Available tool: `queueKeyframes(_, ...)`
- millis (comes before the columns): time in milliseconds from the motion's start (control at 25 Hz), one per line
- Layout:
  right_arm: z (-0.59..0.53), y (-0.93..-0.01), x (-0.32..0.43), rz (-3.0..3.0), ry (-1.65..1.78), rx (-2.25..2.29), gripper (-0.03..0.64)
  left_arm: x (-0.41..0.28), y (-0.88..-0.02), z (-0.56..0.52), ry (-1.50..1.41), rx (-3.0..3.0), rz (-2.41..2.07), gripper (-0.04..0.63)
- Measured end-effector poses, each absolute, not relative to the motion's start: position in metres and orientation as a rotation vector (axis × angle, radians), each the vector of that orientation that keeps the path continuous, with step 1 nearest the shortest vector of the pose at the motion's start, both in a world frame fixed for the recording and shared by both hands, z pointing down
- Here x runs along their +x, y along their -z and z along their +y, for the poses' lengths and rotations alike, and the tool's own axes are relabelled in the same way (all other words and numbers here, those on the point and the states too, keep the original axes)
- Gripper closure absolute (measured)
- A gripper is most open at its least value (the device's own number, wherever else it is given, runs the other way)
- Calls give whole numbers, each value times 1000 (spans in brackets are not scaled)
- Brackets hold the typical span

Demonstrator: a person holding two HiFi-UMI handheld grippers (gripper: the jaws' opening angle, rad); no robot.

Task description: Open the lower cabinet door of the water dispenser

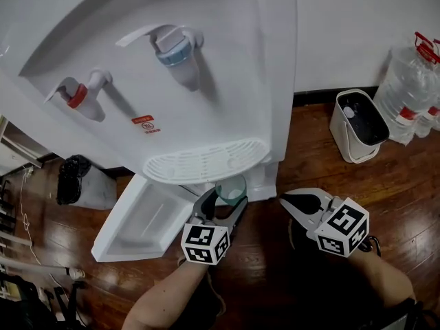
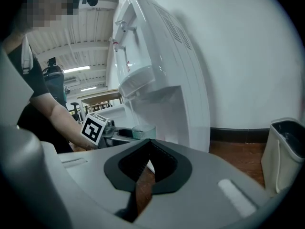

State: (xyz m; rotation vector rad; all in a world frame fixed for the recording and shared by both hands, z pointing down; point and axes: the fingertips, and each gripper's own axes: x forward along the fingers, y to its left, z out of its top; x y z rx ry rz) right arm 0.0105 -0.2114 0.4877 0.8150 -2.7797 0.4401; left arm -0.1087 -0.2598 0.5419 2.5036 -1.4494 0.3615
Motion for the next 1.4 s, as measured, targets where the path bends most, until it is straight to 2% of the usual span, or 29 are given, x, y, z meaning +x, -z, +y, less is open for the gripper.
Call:
queueKeyframes(560, -226, -525, 4, -2742, -498, 822, 614, -96, -591, -292, -404, 2451, -1473, 167)
queueKeyframes(1400, -252, -536, 5, -2748, -545, 849, 615, -98, -641, -328, -405, 2346, -1530, 167)
